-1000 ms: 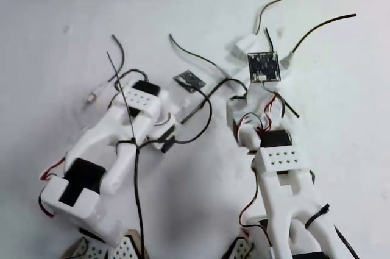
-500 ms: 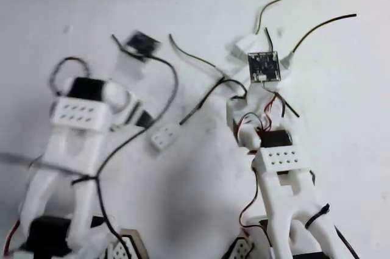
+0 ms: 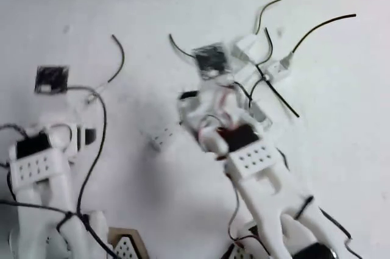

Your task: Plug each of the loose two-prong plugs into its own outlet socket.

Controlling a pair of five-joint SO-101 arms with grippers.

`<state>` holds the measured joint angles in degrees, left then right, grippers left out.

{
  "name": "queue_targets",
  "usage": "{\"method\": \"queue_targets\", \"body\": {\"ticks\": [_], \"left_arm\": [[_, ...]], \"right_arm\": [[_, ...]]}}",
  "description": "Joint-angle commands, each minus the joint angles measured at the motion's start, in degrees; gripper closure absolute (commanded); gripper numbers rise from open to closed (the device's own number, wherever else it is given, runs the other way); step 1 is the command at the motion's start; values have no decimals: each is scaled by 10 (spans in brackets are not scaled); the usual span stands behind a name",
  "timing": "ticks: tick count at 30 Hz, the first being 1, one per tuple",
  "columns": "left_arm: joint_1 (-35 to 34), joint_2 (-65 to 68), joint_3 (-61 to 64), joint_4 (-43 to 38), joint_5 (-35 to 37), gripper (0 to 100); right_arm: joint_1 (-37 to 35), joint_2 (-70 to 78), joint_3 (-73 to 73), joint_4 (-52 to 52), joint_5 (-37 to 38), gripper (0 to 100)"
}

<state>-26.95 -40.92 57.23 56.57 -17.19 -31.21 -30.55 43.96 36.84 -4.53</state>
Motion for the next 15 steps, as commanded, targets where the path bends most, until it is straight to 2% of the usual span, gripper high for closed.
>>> {"method": "queue_targets", "body": {"ticks": [1, 7, 15], "left_arm": [[-27, -86, 113, -96, 32, 722], [-33, -194, 164, -75, 31, 722], [-36, -323, 227, -71, 33, 721]], "right_arm": [[-57, 76, -126, 59, -9, 978], [-117, 281, -302, 75, -100, 978], [-138, 575, -589, 71, -186, 977]]}}
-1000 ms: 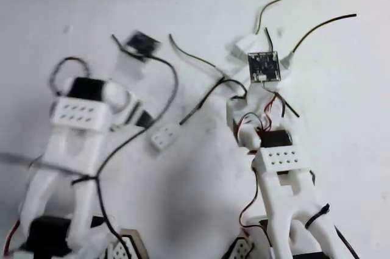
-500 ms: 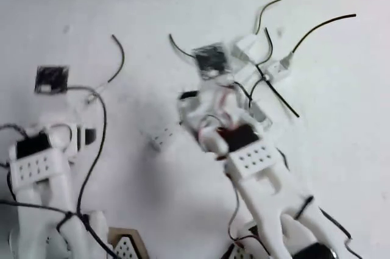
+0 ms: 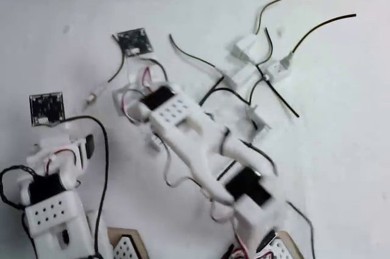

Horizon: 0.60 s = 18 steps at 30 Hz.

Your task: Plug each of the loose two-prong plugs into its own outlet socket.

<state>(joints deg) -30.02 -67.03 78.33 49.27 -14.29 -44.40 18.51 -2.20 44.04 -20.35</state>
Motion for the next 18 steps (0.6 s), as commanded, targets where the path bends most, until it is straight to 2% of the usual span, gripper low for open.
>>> {"method": "queue_targets", "body": {"ticks": [1, 5, 10, 12, 18], "left_arm": [[-6, -77, 24, 2, 4, 721], [-7, -131, 49, 3, 4, 721], [-25, -173, 65, 10, 4, 721], [-27, -185, 63, 27, 4, 721], [-25, -197, 64, 35, 4, 721]], "right_arm": [[-6, 121, -171, 0, -41, 977], [-6, 259, -338, 25, -83, 958], [-18, 392, -542, 128, -114, 813], [-23, 432, -614, 158, -118, 783], [-38, 524, -797, 189, -119, 775]]}}
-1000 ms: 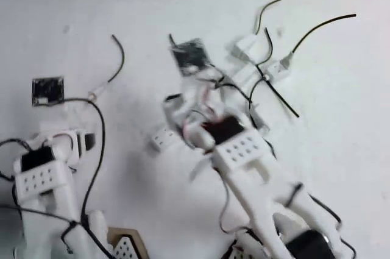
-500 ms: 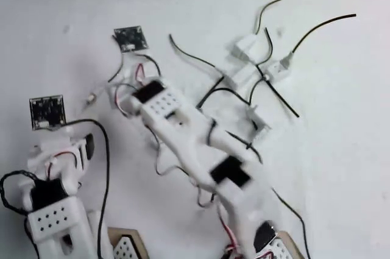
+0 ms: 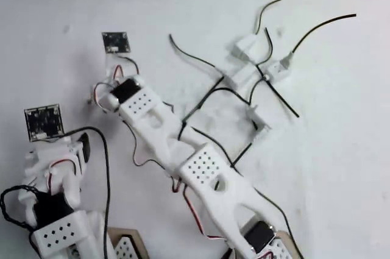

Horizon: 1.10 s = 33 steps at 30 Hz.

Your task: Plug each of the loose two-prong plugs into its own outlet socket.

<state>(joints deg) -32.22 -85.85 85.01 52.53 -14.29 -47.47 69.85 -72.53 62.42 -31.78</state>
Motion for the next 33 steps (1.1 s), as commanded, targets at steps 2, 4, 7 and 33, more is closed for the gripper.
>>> {"method": "queue_targets", "body": {"ticks": [2, 4, 7, 33], "left_arm": [[-3, -9, -3, 3, 4, 721], [-3, -9, -3, 3, 4, 721], [-3, -9, -2, 3, 4, 721], [-2, -11, 4, 3, 1, 721]], "right_arm": [[-7, 34, -135, 1, -6, 775], [-5, 53, -170, 1, -22, 775], [-5, 75, -200, 0, -32, 775], [-43, 123, -155, -23, 21, 936]]}}
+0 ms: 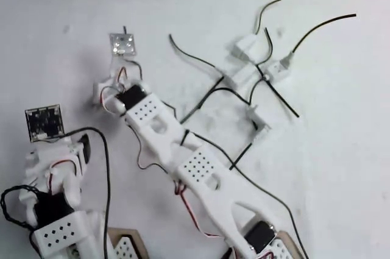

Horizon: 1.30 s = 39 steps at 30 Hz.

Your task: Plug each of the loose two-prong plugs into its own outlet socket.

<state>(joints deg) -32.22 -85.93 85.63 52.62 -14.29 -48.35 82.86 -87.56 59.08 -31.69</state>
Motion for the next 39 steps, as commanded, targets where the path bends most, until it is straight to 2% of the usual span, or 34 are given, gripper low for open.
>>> {"method": "queue_targets", "body": {"ticks": [1, 6, 13, 18, 21, 26, 28, 30, 39], "left_arm": [[-2, -10, -2, 2, 1, 721], [-2, -10, -2, 1, 1, 721], [-2, -10, -2, 1, 1, 721], [-2, -10, -1, 1, 1, 721], [-2, -10, -1, 1, 1, 721], [-2, -10, -1, 1, 0, 721], [-2, -10, -1, 1, 0, 721], [-2, -10, -1, 1, 0, 721], [-1, -10, 0, 0, 0, 721]], "right_arm": [[-32, -8, -6, 18, 23, 941], [-20, -26, -75, 83, 24, 900], [-40, -35, -59, 92, 25, 674], [-64, -12, -57, 93, 29, 663], [-64, 2, -57, 95, 50, 725], [-33, 7, -62, 115, 53, 992], [-22, 6, -66, 140, 53, 956], [-9, 6, -83, 170, 59, 975], [27, -93, -80, 337, 169, 981]]}}
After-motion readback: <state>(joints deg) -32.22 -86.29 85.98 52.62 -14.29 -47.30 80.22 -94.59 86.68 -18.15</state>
